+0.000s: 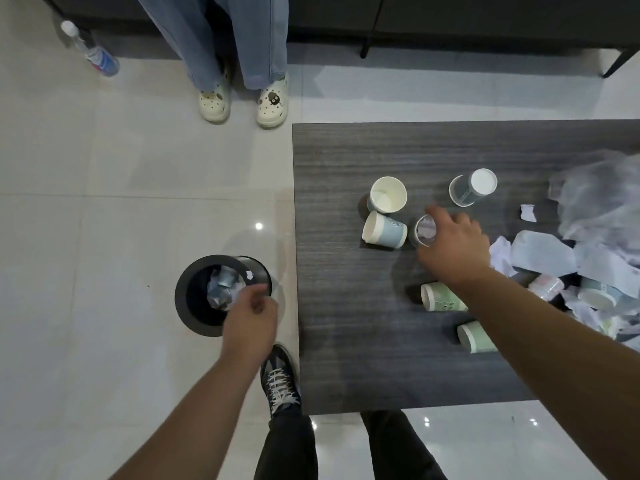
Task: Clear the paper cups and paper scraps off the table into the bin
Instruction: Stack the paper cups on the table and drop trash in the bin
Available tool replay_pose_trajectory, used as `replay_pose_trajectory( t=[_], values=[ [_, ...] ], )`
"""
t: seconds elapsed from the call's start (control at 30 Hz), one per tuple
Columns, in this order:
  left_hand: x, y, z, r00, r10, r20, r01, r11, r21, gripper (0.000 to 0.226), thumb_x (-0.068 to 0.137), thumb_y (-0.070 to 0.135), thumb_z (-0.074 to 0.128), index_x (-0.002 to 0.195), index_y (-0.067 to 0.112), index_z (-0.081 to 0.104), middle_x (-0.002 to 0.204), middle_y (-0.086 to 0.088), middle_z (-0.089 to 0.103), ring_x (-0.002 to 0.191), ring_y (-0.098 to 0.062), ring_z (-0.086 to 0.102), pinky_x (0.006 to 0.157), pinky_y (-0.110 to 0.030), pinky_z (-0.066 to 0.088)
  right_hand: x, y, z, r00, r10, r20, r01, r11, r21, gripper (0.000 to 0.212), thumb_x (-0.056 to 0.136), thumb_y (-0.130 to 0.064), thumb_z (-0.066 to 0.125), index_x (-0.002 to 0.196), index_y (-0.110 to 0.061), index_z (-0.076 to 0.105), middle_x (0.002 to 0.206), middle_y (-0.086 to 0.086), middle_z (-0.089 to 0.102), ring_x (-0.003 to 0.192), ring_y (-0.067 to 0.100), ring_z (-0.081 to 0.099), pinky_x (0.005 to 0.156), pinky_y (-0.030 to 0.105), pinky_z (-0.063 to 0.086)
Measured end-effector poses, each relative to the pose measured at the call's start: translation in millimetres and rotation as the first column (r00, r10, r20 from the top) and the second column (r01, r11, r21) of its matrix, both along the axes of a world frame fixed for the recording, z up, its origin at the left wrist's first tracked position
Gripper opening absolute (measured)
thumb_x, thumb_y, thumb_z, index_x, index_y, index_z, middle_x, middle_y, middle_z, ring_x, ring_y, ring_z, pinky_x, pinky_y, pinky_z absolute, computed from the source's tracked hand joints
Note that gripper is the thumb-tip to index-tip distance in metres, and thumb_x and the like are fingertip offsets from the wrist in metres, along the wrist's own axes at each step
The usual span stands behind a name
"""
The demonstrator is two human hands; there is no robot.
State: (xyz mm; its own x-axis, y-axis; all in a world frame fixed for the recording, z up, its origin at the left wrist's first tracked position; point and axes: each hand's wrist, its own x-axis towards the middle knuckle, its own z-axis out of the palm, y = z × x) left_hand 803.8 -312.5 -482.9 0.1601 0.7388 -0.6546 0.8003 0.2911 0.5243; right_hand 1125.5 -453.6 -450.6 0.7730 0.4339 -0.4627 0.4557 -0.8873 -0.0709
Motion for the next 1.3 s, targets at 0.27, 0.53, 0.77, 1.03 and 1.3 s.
replay_pose_trajectory(
  t=[0.27, 0.53, 0.77, 1.03, 1.3],
  values=[
    [88, -55, 39, 0.801, -0.546, 0.245, 0.511, 0.837, 0.195, 0.082, 0.087, 0.052, 0.078, 0.159, 0.046, 0.039, 0.144, 0.011, 0.053, 0.119, -0.006, 0.06, 0.101, -0.028, 0.053, -58, -7, 62, 0.995, 0.055, -0.087, -0.019, 0.93, 0.367, 0.065, 0.078, -0.061, 0.071, 0.133, -0.027, 0.061, 0.112, 0.01, 0.068, 0.108, 0.035, 0.063, 0.09, 0.044, 0.052],
    [41, -45, 32, 0.911, -0.315, 0.267, 0.283, 0.947, 0.151, 0.059, 0.08, 0.06, 0.082, 0.132, 0.049, 0.058, 0.121, 0.025, 0.067, 0.111, 0.003, 0.067, 0.09, -0.03, 0.06, -92, -9, 48, 0.855, 0.138, -0.499, 0.054, 0.935, 0.352, 0.095, 0.073, -0.094, 0.057, 0.154, -0.047, 0.044, 0.128, -0.016, 0.056, 0.11, 0.005, 0.059, 0.104, 0.033, 0.049],
    [-62, 23, -28, 0.992, -0.003, -0.127, 0.008, 0.999, 0.043, 0.076, 0.079, 0.06, 0.088, 0.142, 0.03, 0.057, 0.125, 0.007, 0.072, 0.119, -0.026, 0.07, 0.093, -0.041, 0.057, -51, -22, 27, 0.94, -0.087, -0.329, 0.205, 0.916, 0.344, 0.04, 0.098, -0.032, 0.066, 0.137, -0.026, 0.066, 0.107, -0.005, 0.067, 0.086, 0.018, 0.065, 0.088, 0.038, 0.054],
    [-96, 9, -49, 0.936, -0.171, -0.308, 0.109, 0.972, -0.209, 0.032, 0.103, 0.041, 0.064, 0.13, 0.024, 0.07, 0.123, -0.005, 0.077, 0.109, -0.032, 0.073, 0.099, -0.047, 0.056, -32, -79, 26, 0.933, -0.296, -0.203, 0.329, 0.933, 0.15, 0.036, 0.092, -0.023, 0.066, 0.128, -0.019, 0.07, 0.113, 0.005, 0.065, 0.101, 0.025, 0.064, 0.087, 0.032, 0.045],
    [11, -83, -10, 0.888, -0.371, -0.273, 0.325, 0.924, -0.201, 0.023, 0.098, 0.035, 0.071, 0.112, 0.018, 0.064, 0.105, -0.013, 0.076, 0.11, -0.041, 0.071, 0.09, -0.044, 0.048, -20, -143, 39, 0.89, -0.414, -0.193, 0.451, 0.864, 0.225, 0.031, 0.095, -0.023, 0.065, 0.126, -0.019, 0.068, 0.115, 0.003, 0.06, 0.102, 0.023, 0.064, 0.089, 0.035, 0.05]
  ],
)
